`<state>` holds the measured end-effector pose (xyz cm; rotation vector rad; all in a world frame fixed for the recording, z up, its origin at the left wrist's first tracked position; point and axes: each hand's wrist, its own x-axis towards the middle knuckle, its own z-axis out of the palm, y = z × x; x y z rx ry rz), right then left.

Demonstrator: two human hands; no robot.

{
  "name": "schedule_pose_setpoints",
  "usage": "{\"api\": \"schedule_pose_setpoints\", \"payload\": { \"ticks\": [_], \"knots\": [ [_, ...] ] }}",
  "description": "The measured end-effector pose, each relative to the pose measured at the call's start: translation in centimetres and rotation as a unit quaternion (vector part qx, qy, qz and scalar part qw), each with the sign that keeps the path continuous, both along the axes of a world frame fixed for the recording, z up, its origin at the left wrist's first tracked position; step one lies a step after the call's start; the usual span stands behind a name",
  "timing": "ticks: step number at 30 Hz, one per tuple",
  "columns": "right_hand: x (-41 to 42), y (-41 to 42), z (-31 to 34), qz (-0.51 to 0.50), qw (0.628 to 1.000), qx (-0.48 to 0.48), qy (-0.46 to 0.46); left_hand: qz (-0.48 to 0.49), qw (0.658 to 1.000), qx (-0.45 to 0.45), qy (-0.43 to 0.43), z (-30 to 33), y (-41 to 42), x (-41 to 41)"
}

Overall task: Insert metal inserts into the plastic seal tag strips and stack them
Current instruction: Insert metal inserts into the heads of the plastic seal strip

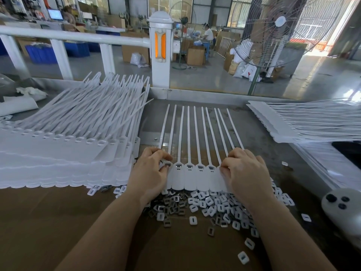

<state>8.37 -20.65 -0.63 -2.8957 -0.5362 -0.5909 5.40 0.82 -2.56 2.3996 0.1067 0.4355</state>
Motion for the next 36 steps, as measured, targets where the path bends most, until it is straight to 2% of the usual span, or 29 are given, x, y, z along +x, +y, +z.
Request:
{"api": "schedule_pose_setpoints", "payload": {
  "ticks": [5, 9, 15, 18, 21, 24, 27, 31, 36],
  "knots": [
    [0.0, -0.7, -0.2, 0.007, 0.994, 0.111, 0.022, 0.001, 1.0, 0.002, -0.005, -0.1, 0.0, 0.0],
    [0.0, -0.7, -0.2, 0.03, 0.988, 0.152, 0.012, 0.002, 1.0, 0.004, -0.005, -0.1, 0.0, 0.1],
    [0.2, -0.7, -0.5, 0.048, 0.992, 0.112, 0.033, 0.003, 1.0, 0.003, -0.003, -0.2, 0.1, 0.1],
    [-0.3, -0.4, -0.1, 0.068, 0.989, 0.127, 0.01, 0.002, 1.0, 0.002, -0.002, -0.1, 0.1, 0.0],
    [-1.2, 0.9, 0.7, 0.158, 0.975, 0.157, -0.008, 0.0, 1.0, 0.0, -0.003, -0.1, 0.1, 0.0],
    [-2.4, 2.7, 1.2, 0.261, 0.954, 0.13, 0.068, -0.001, 1.0, 0.004, -0.003, 0.0, 0.0, 0.0],
    [-3.1, 4.1, 1.0, 0.317, 0.939, 0.081, 0.11, -0.002, 1.0, -0.002, -0.006, 0.0, 0.0, 0.0],
    [-3.4, 4.8, 0.6, 0.332, 0.936, 0.033, 0.113, -0.002, 1.0, -0.004, -0.009, 0.0, 0.1, -0.1],
    [-3.3, 4.7, 0.5, 0.328, 0.937, 0.041, 0.116, -0.004, 1.0, -0.002, -0.008, 0.0, 0.1, -0.1]
  ]
}}
